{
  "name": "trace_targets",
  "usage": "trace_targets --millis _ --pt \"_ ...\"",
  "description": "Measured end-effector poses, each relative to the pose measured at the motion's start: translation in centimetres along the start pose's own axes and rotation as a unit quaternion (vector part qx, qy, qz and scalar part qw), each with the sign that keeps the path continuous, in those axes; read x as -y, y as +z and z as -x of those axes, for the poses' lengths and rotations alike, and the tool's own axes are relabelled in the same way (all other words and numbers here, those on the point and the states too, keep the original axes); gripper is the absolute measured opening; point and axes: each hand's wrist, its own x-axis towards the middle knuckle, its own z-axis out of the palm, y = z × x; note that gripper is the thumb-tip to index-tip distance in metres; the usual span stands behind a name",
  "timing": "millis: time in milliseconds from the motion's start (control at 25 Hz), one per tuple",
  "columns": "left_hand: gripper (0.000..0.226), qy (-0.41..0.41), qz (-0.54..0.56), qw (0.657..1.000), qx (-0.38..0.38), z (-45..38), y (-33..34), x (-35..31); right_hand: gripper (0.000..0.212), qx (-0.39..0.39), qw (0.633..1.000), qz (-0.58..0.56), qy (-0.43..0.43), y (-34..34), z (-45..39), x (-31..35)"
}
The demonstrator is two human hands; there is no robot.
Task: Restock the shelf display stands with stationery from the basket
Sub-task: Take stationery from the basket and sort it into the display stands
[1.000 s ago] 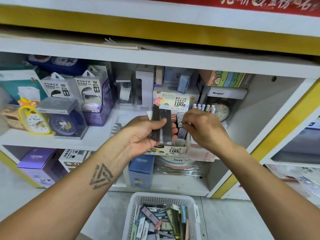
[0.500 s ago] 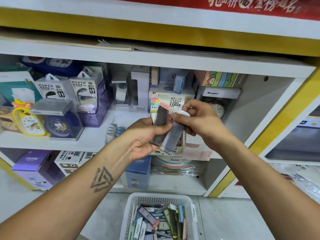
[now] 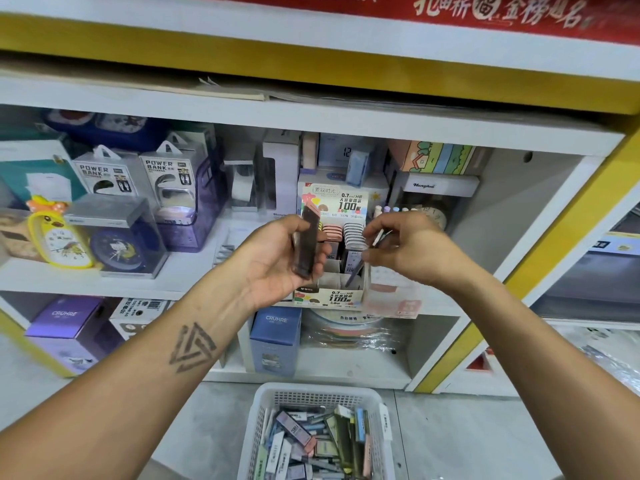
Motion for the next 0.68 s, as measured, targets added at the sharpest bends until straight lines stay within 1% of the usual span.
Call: trace_targets --millis 120,200,320,400,480,520,560,600,640,680 --pt "0.031 0.009 -0.007 1.0 0.018 0.1 0.0 0.3 0.022 -0.028 0.995 0.089 -0.044 0.6 -0.1 -0.2" --pt "0.031 0.017 -0.022 0.999 0.027 0.1 -0.1 0.4 0.021 -0.026 0.984 0.146 -0.098 1.2 -0.2 -0.3" --pt "0.031 0.039 -0.014 0.999 0.035 0.0 -0.3 0.6 0.022 -0.02 0.969 0.186 -0.162 2.0 -0.5 -0.3" --pt "0.029 0.045 -0.014 0.998 0.037 0.0 -0.4 0.7 0.017 -0.034 0.962 0.207 -0.177 2.0 -0.8 -0.3" --pt "0.027 0.04 -0.028 0.998 0.039 0.0 -0.3 1.0 0.018 -0.07 0.964 0.204 -0.155 1.9 -1.0 -0.4" --pt "0.026 0.037 -0.034 0.998 0.042 -0.1 -0.2 1.1 0.018 -0.096 0.975 0.156 -0.128 1.9 -1.0 -0.1" --pt "0.025 0.036 -0.038 0.997 0.048 -0.1 -0.2 1.3 0.017 -0.11 0.988 0.066 -0.09 1.9 -1.0 0.2" --pt "0.024 0.035 -0.042 0.997 0.053 -0.1 -0.1 1.4 0.016 -0.102 0.992 -0.047 -0.051 1.9 -1.0 0.6" --pt "0.022 0.035 -0.046 0.997 0.058 -0.1 0.0 1.5 0.016 -0.077 0.985 -0.154 -0.017 1.9 -0.9 0.9" --pt "0.021 0.036 -0.054 0.996 0.064 -0.1 0.1 1.6 0.017 -0.045 0.972 -0.231 0.002 1.9 -0.8 1.2"
